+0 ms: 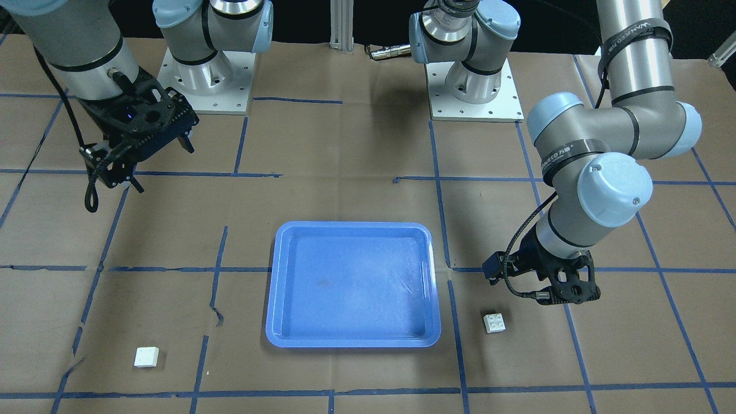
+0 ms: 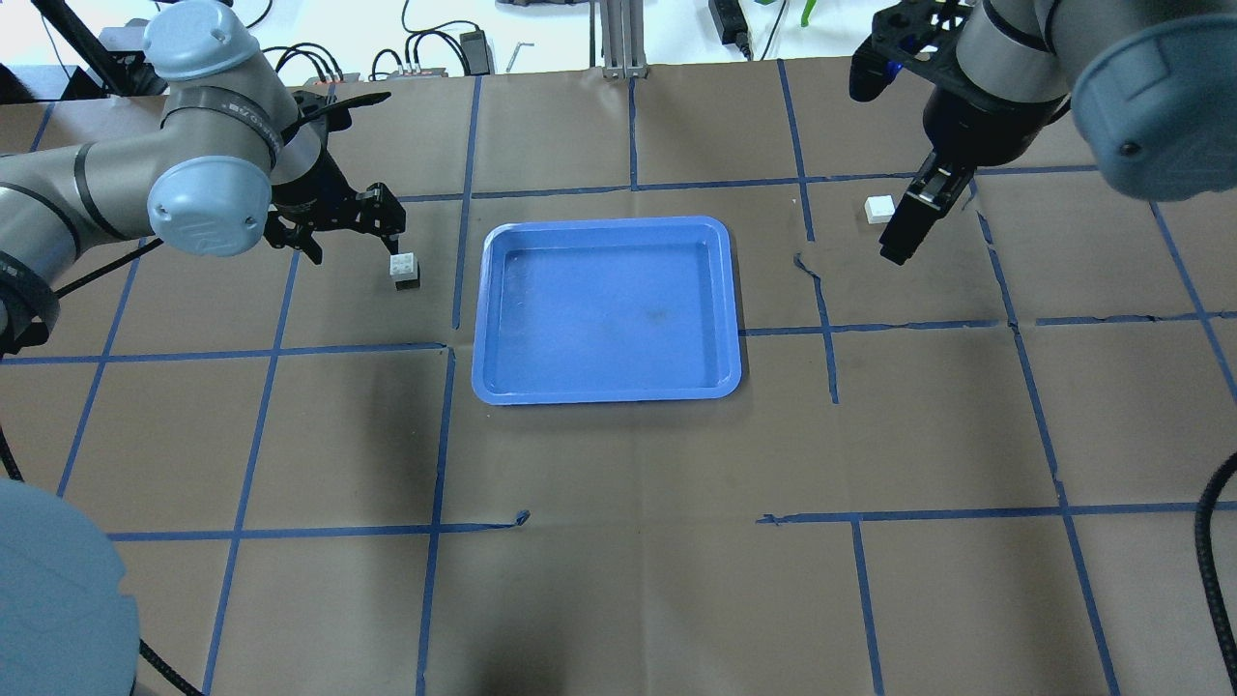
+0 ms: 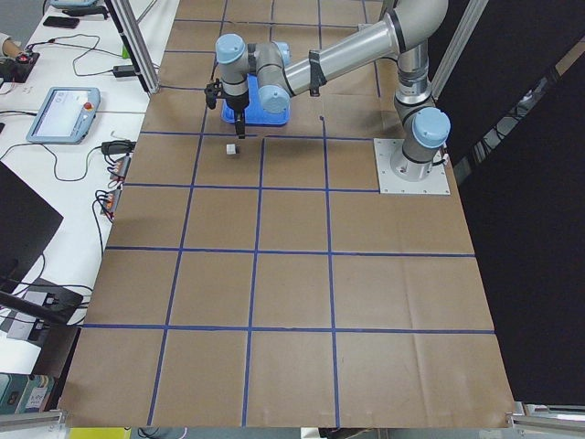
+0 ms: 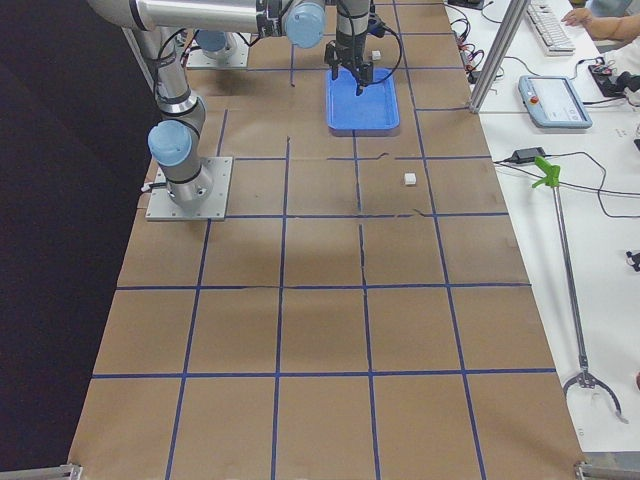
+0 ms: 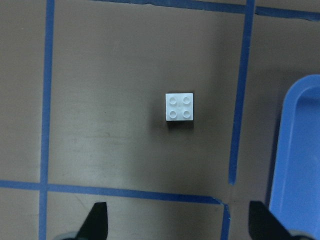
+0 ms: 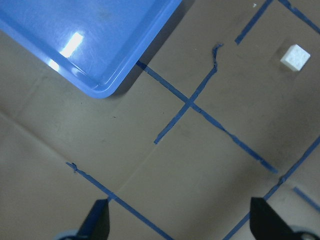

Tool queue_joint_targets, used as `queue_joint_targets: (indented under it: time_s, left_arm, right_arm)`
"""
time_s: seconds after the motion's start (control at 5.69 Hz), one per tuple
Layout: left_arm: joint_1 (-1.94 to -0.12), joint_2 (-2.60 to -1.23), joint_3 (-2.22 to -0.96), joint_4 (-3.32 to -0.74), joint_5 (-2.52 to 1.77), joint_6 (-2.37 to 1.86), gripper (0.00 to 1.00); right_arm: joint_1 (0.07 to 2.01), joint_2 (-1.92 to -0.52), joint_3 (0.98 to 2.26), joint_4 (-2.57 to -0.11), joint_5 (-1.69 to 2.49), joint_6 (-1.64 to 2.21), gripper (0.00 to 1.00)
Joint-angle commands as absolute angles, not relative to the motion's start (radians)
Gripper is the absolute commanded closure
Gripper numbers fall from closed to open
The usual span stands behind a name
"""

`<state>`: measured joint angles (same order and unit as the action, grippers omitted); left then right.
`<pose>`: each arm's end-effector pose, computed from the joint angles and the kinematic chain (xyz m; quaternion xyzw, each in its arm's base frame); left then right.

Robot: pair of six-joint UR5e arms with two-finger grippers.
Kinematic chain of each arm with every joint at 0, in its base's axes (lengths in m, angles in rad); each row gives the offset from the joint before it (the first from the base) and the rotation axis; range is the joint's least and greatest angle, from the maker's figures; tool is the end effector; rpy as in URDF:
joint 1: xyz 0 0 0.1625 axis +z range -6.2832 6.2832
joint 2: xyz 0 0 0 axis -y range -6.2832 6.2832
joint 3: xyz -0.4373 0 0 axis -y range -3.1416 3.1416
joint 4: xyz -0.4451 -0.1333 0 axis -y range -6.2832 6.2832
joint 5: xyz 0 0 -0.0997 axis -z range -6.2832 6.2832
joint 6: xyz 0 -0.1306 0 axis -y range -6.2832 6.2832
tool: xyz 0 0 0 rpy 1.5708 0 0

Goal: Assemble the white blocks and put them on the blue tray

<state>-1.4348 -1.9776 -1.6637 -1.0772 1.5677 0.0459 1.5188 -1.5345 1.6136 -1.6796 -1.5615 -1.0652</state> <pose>-0.0426 -0.6746 0.2196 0.0450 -0.9990 -0.0029 0.0018 0.1051 -0.5693 0.4368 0.4852 -0.8743 0.0151 0.0039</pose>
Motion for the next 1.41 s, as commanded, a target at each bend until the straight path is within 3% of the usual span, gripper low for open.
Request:
queue_joint_targets:
  time_s: [0.0, 0.18, 0.53, 0.7, 0.88, 1.05, 1.23]
  left_arm:
    - [-1.434, -2.087, -1.663, -0.991, 1.566, 0.048, 0.01]
    - [-1.434, -2.107, -1.666, -0.956, 1.566, 0.048, 0.01]
    - [-1.434, -2.132, -1.66, -0.922, 1.566, 0.048, 0.01]
    - [-1.434, -2.157, -1.655, -0.887, 1.563, 0.046, 0.11]
    - [-1.434, -2.16, -1.652, -0.885, 1.56, 0.048, 0.28]
    - [-1.434, -2.16, -1.649, -0.885, 1.562, 0.054, 0.61]
    - [-1.434, -2.155, -1.644, -0.885, 1.562, 0.051, 0.84]
  right_arm:
    - [1.391, -1.488, 1.603, -1.724, -1.562, -1.588, 0.0]
    - [1.335, -1.429, 1.565, -1.762, -1.525, -1.755, 0.0]
    - [1.322, -1.204, 1.287, -1.68, -1.483, -1.875, 0.0]
    - [1.319, -1.14, 1.234, -1.672, -1.462, -1.887, 0.0]
    - [1.296, -1.129, 1.236, -1.675, -1.345, -1.887, 0.0]
    - [1.243, -1.088, 1.258, -1.674, -1.263, -1.902, 0.0]
    - [1.192, -1.045, 1.284, -1.677, -1.118, -2.004, 0.0]
